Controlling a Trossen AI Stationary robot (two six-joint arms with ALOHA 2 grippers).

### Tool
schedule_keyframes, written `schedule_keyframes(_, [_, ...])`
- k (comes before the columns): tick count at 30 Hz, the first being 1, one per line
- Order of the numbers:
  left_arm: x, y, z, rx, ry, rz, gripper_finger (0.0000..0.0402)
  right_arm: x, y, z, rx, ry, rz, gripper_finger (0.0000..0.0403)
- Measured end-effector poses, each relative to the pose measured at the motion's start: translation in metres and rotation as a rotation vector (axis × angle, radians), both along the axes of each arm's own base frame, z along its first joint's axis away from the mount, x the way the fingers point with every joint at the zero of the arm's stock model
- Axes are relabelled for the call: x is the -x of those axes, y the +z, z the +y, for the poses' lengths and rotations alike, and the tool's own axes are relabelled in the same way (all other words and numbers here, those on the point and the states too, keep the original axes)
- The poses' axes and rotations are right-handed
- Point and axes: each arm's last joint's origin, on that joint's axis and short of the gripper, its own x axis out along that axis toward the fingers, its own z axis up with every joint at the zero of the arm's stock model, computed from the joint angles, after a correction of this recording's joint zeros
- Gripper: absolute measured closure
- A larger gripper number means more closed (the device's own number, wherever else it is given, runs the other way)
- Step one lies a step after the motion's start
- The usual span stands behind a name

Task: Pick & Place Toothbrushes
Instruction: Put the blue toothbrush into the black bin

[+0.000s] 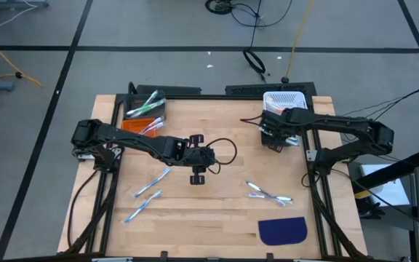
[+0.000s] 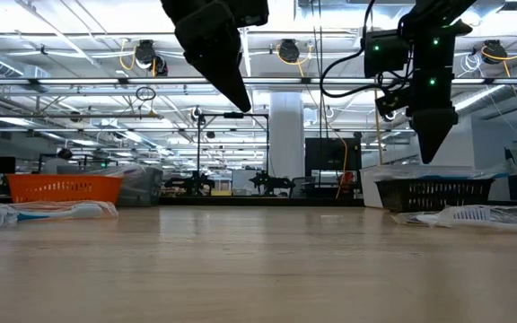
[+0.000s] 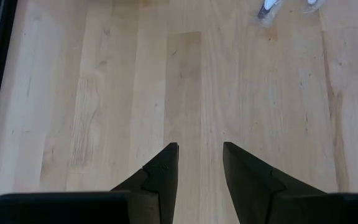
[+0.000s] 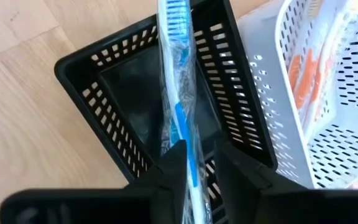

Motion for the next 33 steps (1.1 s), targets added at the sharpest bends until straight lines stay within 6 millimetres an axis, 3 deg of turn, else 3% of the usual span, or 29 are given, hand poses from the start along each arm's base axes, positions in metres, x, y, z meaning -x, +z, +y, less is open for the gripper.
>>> schedule_keyframes(10, [0.0,0.0,-0.001,0.002,0.001,-0.001,0.0272,-0.001,-0.001,0.0,0.0,0.013,-0.006,0.0303])
schedule_keyframes(24, [0.001,0.0,-0.006,0.001,-0.015,0.0,0.0272,0.003,-0.029,0.002,-0.035,0.085,-0.026,0.0306])
schedule_keyframes(29, [0.001,0.0,-0.006,0.002,-0.014,0.0,0.0272,0.015,-0.035,0.001,-0.013,0.036,0.075,0.0325])
schedule_keyframes(33, [0.001,0.0,-0.006,0.002,-0.014,0.0,0.0272,0.02,-0.035,0.0,-0.034,-0.015,0.1,0.0378])
